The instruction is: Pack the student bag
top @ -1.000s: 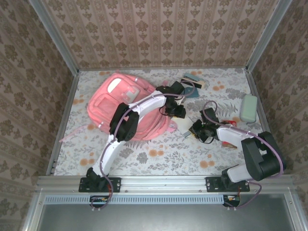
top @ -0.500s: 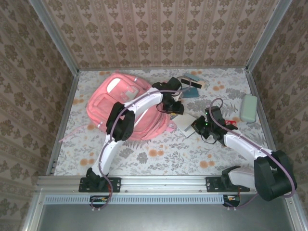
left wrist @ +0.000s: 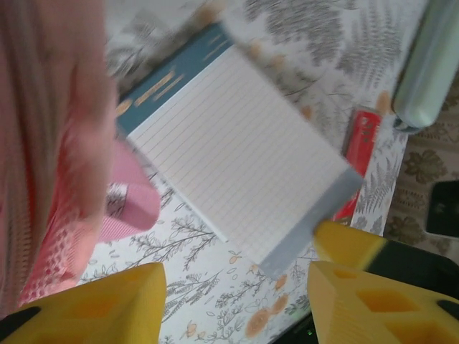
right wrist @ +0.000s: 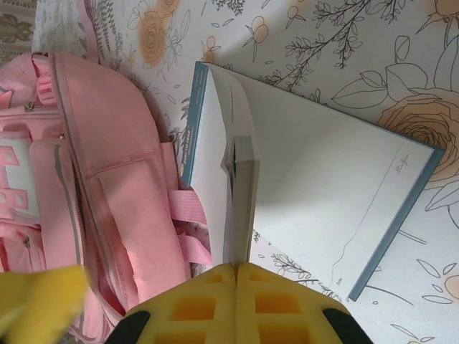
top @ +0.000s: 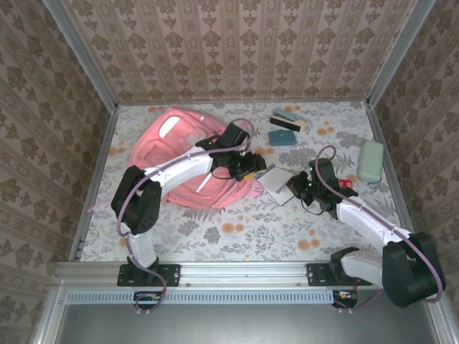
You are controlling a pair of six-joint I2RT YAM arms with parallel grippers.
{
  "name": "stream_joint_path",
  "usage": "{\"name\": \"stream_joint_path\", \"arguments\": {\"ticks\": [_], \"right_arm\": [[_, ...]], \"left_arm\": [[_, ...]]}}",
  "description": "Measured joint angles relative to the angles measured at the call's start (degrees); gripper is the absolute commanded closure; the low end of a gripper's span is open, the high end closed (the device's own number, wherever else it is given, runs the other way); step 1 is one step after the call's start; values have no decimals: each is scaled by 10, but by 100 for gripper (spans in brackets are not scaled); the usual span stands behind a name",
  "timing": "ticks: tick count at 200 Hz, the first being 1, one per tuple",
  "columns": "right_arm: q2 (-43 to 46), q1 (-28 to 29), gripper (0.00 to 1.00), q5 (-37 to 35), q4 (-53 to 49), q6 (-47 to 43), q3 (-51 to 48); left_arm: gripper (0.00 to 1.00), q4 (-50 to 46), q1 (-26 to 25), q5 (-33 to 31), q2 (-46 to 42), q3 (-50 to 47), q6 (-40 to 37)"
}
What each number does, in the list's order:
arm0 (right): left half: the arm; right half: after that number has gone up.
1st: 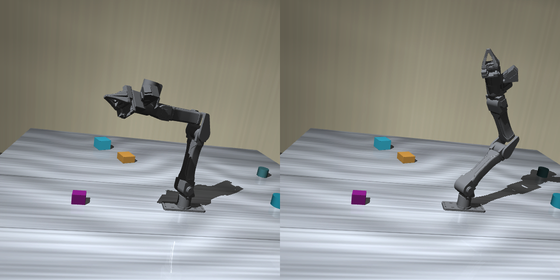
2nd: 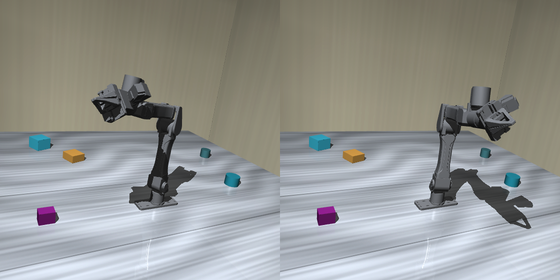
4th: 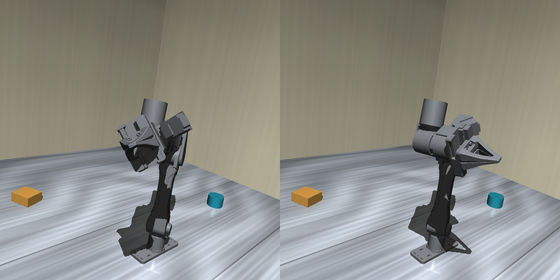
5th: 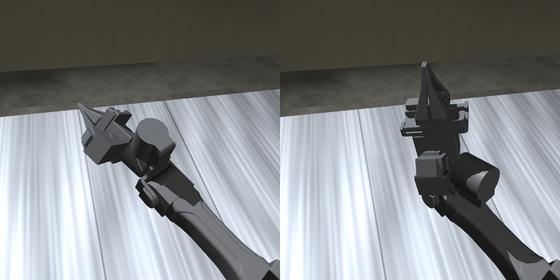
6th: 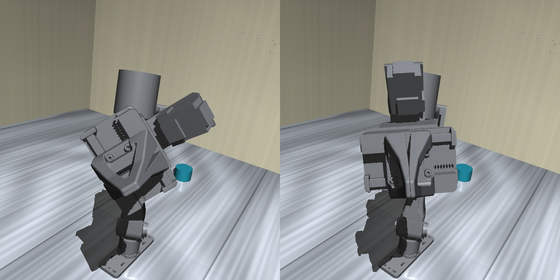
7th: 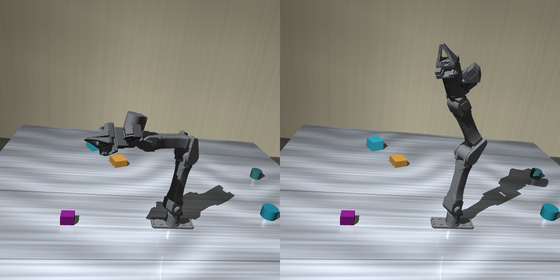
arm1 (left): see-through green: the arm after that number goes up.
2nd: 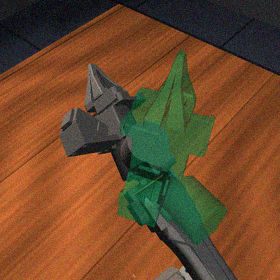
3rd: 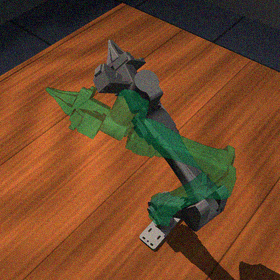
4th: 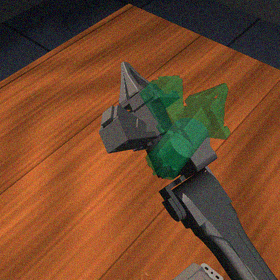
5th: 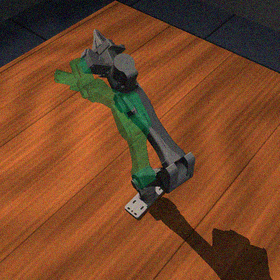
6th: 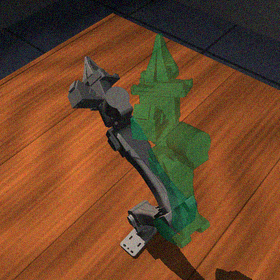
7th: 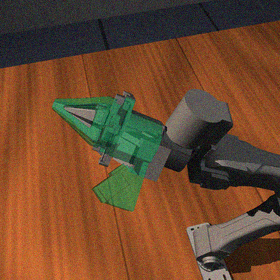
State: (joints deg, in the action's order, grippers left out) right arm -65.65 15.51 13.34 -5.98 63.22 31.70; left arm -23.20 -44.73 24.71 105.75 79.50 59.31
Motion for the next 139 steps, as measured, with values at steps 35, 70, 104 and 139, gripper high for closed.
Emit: {"name": "stream_joint_path", "arguments": {"ticks": [35, 70, 104, 139], "right_arm": [[-1, 0, 100, 0, 8, 2, 0], [-1, 0, 100, 0, 17, 2, 0], [-10, 0, 100, 0, 31, 3, 0], [-23, 0, 100, 0, 37, 11, 0]], "left_arm": [[45, 116, -15, 7, 10, -68, 115], [45, 246, -41, 9, 41, -99, 215], [45, 279, -56, -8, 48, -118, 268], [46, 309, -63, -24, 48, -144, 307]]}}
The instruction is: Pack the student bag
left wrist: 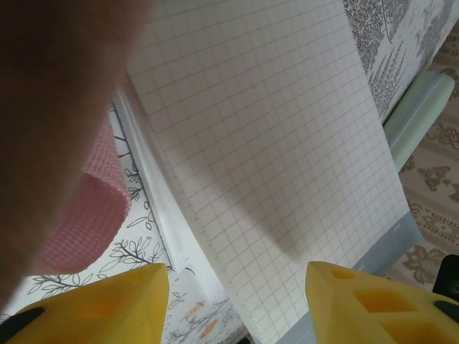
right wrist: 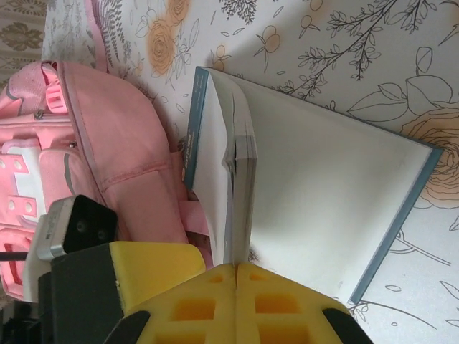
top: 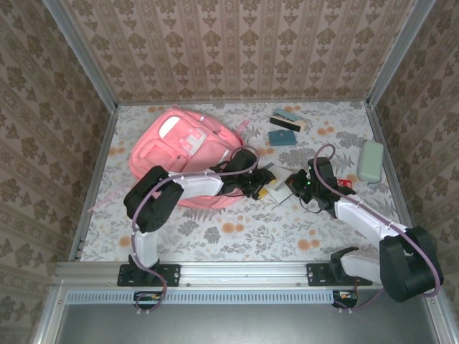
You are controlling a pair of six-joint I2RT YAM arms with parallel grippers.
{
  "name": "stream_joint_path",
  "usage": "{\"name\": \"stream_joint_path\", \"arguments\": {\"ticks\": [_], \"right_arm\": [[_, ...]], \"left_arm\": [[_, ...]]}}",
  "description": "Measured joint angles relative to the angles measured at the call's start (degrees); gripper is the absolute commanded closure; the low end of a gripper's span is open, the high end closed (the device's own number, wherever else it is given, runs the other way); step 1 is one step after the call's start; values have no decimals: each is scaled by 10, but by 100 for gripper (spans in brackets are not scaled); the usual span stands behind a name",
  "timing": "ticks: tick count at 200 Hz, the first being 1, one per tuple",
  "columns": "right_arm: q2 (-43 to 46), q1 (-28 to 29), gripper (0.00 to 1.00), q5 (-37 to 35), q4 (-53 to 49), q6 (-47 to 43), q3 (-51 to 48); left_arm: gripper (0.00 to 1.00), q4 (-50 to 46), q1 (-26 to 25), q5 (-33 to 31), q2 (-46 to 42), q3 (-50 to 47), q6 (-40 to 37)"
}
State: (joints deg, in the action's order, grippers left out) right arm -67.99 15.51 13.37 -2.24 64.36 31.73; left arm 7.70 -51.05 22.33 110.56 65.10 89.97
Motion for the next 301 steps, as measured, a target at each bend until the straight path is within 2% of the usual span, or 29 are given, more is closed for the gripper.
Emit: {"name": "stream_joint_path", "arguments": {"ticks": [45, 93, 104, 118, 127, 147, 157, 166, 206, 232, 266, 301], "right_arm": [[0, 0, 100, 2, 20, 8, -2], [1, 0, 100, 2, 24, 17, -11], [3, -2, 83, 2, 23, 17, -14], [5, -1, 48, 2, 19, 17, -16], [9, -1, 39, 3, 16, 15, -16], [30, -3, 30, 2, -8, -3, -16], [46, -8, 29, 2, -26, -16, -16], [60, -14, 22, 1, -43, -28, -16], [92, -82, 20, 24, -96, -97, -16], [61, -124, 16, 73, -103, -143, -11], [3, -149, 12, 156, -81, -182, 9], [-38, -158, 8, 232, -39, -195, 36]], "left_arm": [[50, 76, -7, -17, 14, -17, 62], [84, 102, -8, -36, 23, -18, 93], [91, 103, -8, -39, 23, -18, 94], [95, 104, -8, -40, 23, -17, 93], [96, 100, -8, -40, 23, -17, 90], [98, 75, -8, -37, 23, -6, 77], [99, 57, -7, -32, 23, 5, 63], [99, 43, -6, -28, 23, 15, 52], [100, -21, 4, -6, 23, 61, -35], [100, -69, 13, 10, 23, 97, -131], [100, -122, 17, 31, -3, 115, -266], [100, -112, 31, 86, -56, 94, -334]]}}
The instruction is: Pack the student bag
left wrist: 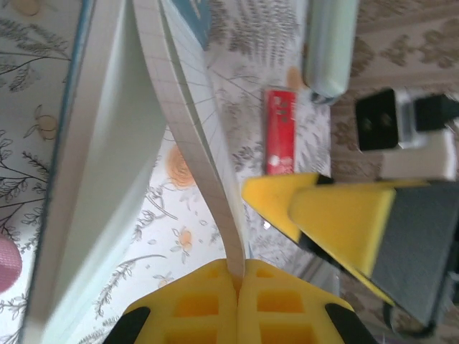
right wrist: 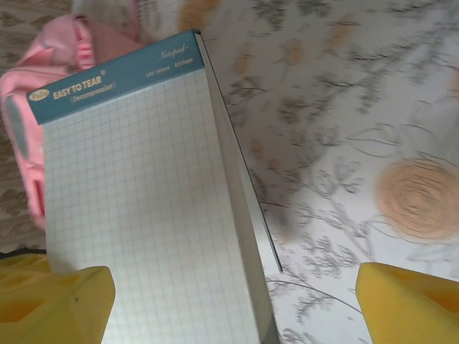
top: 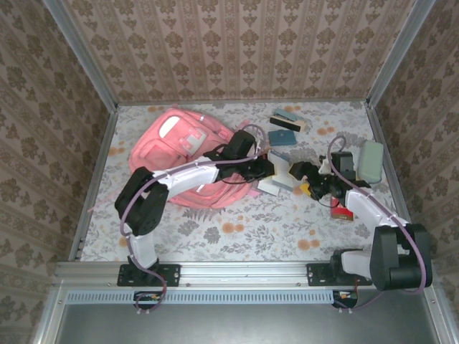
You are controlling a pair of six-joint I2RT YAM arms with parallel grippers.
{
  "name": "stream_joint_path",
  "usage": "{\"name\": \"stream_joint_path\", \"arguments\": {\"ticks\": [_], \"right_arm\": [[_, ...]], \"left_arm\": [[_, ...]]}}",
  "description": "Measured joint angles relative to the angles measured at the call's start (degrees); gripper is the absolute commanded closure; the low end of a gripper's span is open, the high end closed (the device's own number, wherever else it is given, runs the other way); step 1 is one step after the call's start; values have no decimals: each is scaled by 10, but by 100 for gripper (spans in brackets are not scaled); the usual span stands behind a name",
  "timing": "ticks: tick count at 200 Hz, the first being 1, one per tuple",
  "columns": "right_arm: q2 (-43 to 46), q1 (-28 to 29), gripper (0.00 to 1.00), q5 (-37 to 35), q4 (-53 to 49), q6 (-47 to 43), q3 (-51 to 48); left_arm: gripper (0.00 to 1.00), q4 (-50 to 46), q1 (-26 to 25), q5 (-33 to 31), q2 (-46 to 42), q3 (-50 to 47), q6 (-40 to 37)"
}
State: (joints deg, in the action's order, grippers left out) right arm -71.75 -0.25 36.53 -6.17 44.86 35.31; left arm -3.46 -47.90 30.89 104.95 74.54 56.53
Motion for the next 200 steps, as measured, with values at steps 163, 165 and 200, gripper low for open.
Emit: {"name": "stream_joint_path", "arguments": {"ticks": [163, 165, 200], "right_arm": [[-68, 8, 0, 176, 320, 139, 60], [-69, 9, 1, 178, 325, 141, 60], [-70, 21, 3, 209, 391, 185, 61]], "left_arm": [[100, 135, 66, 186, -94, -27, 12], [100, 138, 67, 187, -94, -28, 16], [100, 191, 73, 195, -92, -41, 54]]}}
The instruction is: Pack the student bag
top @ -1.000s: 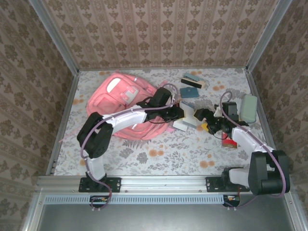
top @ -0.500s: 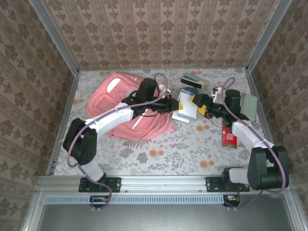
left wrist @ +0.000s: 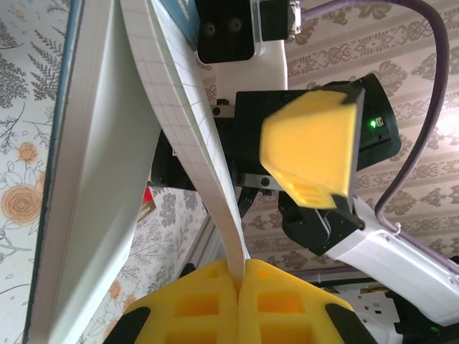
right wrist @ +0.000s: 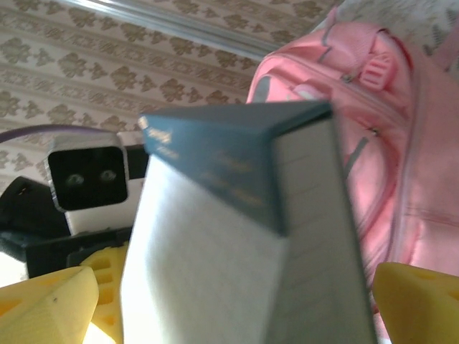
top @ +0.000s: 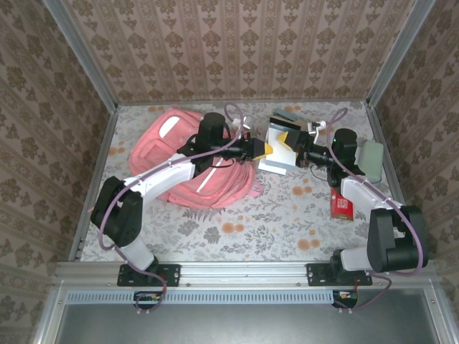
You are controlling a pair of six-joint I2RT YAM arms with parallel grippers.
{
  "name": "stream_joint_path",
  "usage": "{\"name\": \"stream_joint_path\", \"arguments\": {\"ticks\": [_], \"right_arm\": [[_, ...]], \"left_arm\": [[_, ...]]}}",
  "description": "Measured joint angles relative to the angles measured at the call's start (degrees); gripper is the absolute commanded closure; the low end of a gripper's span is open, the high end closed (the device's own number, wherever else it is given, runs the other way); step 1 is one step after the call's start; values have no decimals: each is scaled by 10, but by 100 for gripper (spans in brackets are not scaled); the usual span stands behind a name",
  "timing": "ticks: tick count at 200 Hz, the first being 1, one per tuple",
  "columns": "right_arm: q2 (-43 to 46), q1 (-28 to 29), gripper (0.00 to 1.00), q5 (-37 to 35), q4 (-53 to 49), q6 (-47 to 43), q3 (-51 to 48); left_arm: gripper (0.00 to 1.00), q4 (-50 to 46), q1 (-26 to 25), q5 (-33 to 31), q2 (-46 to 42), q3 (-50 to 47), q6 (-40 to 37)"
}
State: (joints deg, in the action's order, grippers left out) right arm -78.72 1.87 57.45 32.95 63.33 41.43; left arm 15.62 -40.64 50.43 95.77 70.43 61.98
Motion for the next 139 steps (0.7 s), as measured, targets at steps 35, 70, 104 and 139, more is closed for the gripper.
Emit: {"name": "stream_joint_path", "arguments": {"ticks": [35, 70, 104, 139], "right_arm": [[3, 1, 22, 18, 16, 18, 0], [18, 2, 49, 26, 16, 14, 0], [19, 3, 95, 28, 0, 6, 2], [21, 4, 100, 16, -60, -22, 8]], "left_arm": [[100, 14, 11, 8, 1, -3, 11], [100, 11, 21, 16, 3, -3, 10], [97, 8, 21, 21, 17, -3, 8], [41, -13, 26, 25, 20, -1, -16]]}}
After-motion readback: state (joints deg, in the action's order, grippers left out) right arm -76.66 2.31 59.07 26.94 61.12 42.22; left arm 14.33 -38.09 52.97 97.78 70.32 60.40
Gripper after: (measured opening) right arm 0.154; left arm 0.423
